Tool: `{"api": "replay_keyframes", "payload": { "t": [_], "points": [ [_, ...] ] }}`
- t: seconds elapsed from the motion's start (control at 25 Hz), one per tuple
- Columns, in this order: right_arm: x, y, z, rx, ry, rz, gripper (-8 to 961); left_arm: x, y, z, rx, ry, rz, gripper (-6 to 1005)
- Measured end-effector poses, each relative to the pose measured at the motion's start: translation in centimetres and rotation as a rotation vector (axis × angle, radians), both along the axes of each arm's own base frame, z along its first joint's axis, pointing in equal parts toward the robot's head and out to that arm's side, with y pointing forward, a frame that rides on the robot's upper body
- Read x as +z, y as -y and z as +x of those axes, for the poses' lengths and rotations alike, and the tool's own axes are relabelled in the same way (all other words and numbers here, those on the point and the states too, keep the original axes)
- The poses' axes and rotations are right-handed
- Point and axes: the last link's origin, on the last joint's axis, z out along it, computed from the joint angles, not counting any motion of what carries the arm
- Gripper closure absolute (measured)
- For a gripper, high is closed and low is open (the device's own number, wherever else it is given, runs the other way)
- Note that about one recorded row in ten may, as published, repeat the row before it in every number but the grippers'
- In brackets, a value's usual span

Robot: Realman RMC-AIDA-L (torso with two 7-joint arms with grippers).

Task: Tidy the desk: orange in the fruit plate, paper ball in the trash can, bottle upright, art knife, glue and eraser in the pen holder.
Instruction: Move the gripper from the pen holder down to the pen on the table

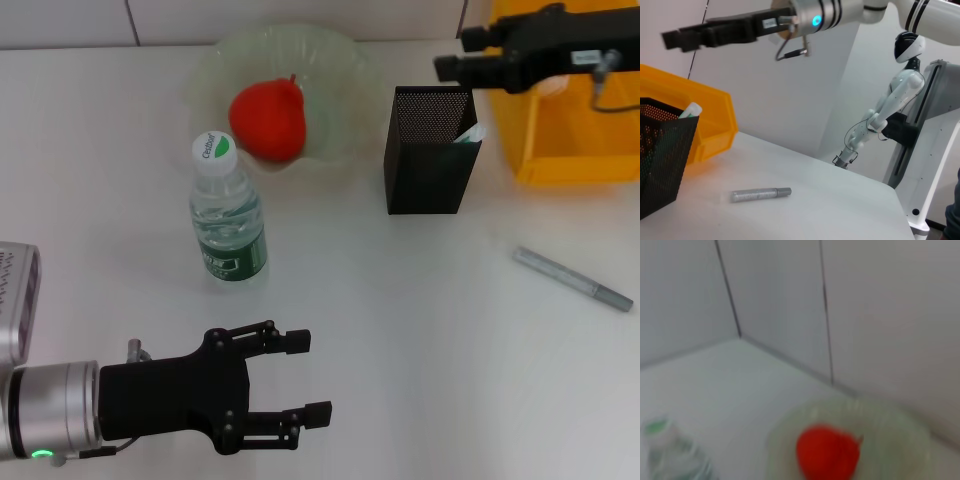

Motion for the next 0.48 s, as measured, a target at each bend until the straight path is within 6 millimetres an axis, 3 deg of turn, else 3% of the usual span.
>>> {"api": "replay_keyframes", "payload": {
  "t": [0.04,0.08,0.2,0.48],
  "points": [
    [1.2,1.3,0.1,-0.025,0.108,-0.077,421,0.0,0.0,0.0,-0.001,0.000,0.000,170],
    [1.2,1.3,0.1,-0.025,0.108,-0.077,422,0.0,0.0,0.0,-0.001,0.000,0.000,170],
    [2.6,3.3,1.4,-0.115,0.376,-0.184,423,0.0,0.0,0.0,-0.002,-0.001,0.000,170],
    [0.7,4.6,4.1,-0.237,0.606,-0.278,427,0.0,-0.4,0.2,-0.014,-0.004,0.005,170]
  ]
}}
